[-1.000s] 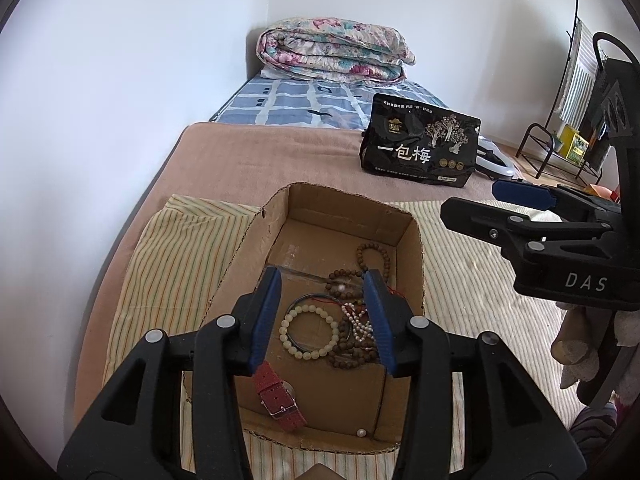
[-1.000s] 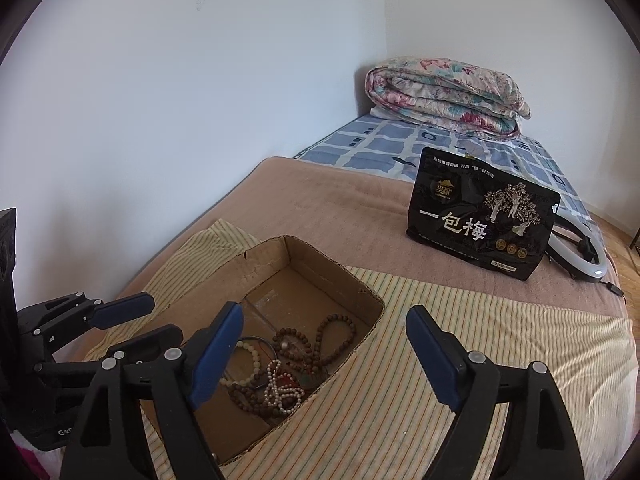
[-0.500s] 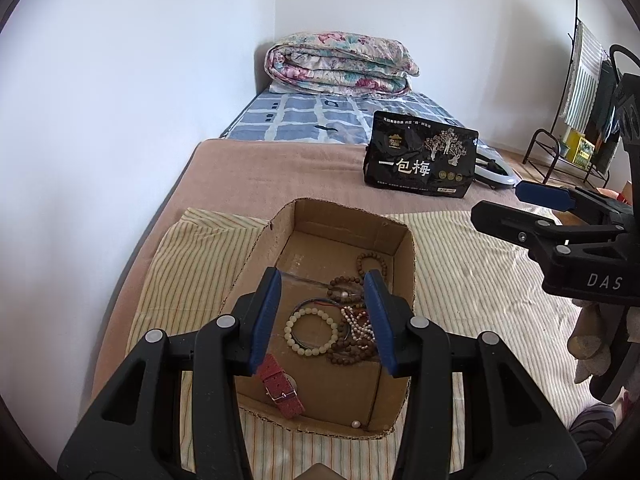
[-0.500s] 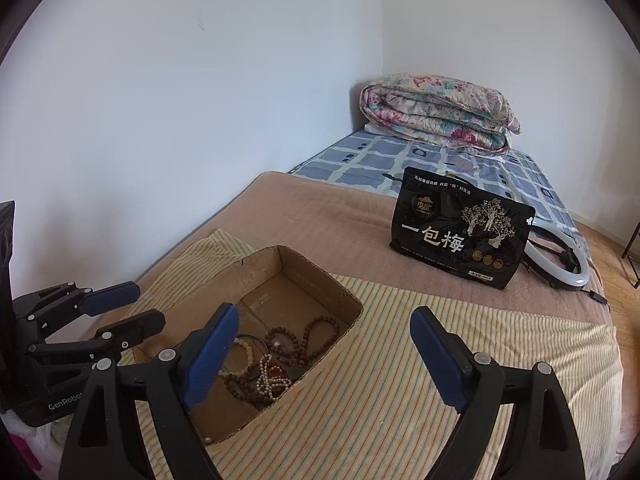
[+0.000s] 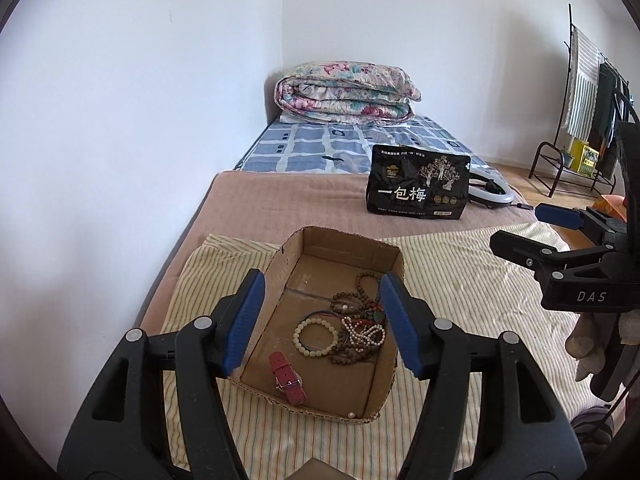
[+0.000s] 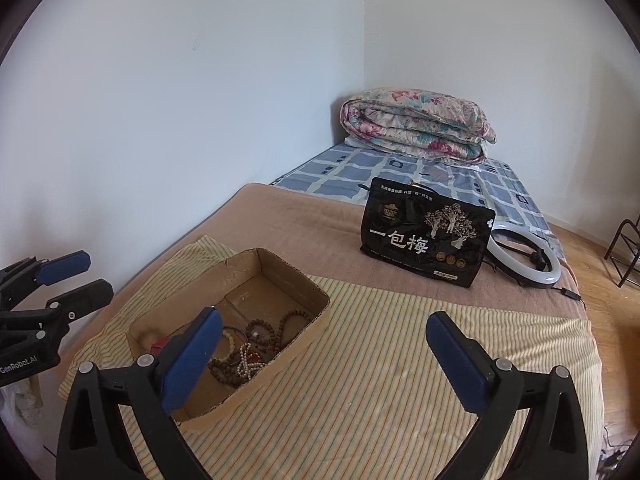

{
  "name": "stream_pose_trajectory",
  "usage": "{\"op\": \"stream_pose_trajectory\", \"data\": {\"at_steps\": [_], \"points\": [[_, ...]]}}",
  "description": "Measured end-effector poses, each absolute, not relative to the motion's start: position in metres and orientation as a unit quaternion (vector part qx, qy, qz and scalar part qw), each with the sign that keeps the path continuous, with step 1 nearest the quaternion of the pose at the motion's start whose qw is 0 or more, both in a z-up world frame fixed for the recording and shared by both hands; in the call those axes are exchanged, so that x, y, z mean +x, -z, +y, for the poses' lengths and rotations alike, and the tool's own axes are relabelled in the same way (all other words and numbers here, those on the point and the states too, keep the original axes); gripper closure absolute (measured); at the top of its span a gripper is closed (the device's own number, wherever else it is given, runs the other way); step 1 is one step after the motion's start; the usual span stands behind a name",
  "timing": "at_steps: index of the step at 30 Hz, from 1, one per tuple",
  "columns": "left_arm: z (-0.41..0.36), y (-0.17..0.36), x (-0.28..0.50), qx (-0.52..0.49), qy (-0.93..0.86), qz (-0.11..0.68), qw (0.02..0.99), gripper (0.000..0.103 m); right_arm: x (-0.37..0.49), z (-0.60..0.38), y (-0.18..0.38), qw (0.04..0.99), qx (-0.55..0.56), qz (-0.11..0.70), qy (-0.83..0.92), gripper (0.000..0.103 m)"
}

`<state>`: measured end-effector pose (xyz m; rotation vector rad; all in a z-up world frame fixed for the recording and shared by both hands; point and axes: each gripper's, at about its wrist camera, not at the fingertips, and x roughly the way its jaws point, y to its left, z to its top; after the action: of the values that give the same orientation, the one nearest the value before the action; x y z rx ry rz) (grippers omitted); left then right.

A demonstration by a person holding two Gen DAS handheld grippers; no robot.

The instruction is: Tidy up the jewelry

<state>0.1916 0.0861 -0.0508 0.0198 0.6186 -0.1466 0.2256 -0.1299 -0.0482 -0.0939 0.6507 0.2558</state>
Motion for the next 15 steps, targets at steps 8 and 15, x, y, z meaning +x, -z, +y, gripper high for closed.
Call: {"op": "stream_pose_trajectory", "data": {"at_steps": [8, 15], "points": [[0.082, 0.038, 0.173, 0.005, 0.055, 0.292, 0.955, 0.028, 0.215, -0.147, 0.042, 0.943, -0.054, 0.308, -0.111, 0.000], [0.078, 0.026, 0.157, 0.005, 0.040, 0.280, 0.959, 0.021, 0.207, -0.161, 0.038, 0.946, -0.055, 0.301, -0.105, 0.000]]}}
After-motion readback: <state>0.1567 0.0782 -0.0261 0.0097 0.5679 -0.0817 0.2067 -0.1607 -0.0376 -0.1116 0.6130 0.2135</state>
